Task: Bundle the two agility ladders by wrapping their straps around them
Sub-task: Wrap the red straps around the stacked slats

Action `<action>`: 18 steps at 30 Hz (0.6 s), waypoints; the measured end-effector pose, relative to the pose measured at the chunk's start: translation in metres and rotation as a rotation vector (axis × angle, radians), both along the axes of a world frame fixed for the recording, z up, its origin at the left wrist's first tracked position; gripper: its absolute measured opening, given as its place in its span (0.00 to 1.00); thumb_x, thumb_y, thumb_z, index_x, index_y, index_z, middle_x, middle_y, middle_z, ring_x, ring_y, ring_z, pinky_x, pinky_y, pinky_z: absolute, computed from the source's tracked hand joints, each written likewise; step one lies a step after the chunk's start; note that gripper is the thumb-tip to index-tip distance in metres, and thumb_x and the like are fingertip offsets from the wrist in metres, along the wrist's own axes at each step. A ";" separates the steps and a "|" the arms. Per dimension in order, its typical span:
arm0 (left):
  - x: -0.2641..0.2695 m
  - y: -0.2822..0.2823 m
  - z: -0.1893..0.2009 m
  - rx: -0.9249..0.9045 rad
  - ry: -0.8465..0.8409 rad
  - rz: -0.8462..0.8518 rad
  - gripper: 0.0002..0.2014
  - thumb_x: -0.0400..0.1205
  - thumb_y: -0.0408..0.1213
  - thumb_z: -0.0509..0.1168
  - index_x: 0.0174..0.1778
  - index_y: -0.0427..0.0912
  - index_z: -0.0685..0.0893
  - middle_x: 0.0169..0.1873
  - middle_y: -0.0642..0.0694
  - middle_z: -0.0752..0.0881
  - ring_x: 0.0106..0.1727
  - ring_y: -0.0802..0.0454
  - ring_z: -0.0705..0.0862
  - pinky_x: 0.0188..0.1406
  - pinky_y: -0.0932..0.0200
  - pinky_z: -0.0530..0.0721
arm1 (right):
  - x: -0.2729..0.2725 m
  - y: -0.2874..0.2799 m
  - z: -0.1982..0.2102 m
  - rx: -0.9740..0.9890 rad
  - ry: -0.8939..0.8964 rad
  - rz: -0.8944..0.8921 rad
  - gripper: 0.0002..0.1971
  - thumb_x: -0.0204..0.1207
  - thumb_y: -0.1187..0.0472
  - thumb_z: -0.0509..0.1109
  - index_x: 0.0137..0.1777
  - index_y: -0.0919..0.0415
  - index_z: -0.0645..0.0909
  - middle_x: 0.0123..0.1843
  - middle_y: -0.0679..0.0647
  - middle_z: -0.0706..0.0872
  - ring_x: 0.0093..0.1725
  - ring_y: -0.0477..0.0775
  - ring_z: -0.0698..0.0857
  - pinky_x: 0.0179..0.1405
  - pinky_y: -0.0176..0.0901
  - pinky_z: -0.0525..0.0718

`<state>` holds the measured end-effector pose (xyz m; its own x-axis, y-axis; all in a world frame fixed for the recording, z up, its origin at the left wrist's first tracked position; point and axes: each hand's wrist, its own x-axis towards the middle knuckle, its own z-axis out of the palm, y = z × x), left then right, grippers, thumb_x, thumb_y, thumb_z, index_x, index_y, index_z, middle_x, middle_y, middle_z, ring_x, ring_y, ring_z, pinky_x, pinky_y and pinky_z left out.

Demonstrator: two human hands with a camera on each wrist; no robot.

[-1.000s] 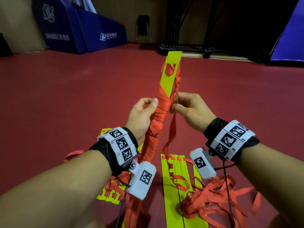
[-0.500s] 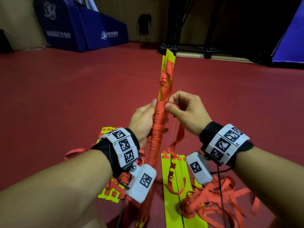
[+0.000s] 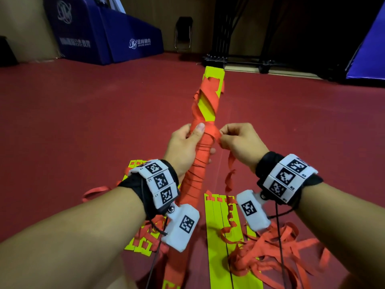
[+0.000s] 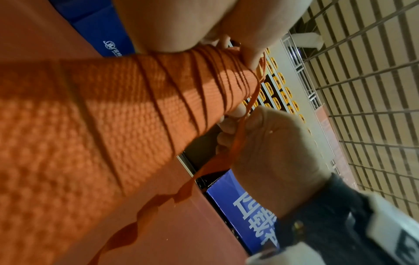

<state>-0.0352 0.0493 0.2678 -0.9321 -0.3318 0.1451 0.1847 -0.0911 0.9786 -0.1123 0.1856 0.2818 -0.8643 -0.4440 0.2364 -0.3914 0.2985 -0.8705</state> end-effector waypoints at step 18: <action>0.002 0.002 0.005 0.000 0.002 0.091 0.09 0.91 0.43 0.60 0.54 0.41 0.78 0.27 0.51 0.81 0.28 0.52 0.79 0.24 0.59 0.80 | 0.000 0.010 0.009 -0.062 0.286 0.075 0.07 0.82 0.59 0.70 0.41 0.54 0.80 0.31 0.47 0.78 0.33 0.51 0.76 0.38 0.59 0.83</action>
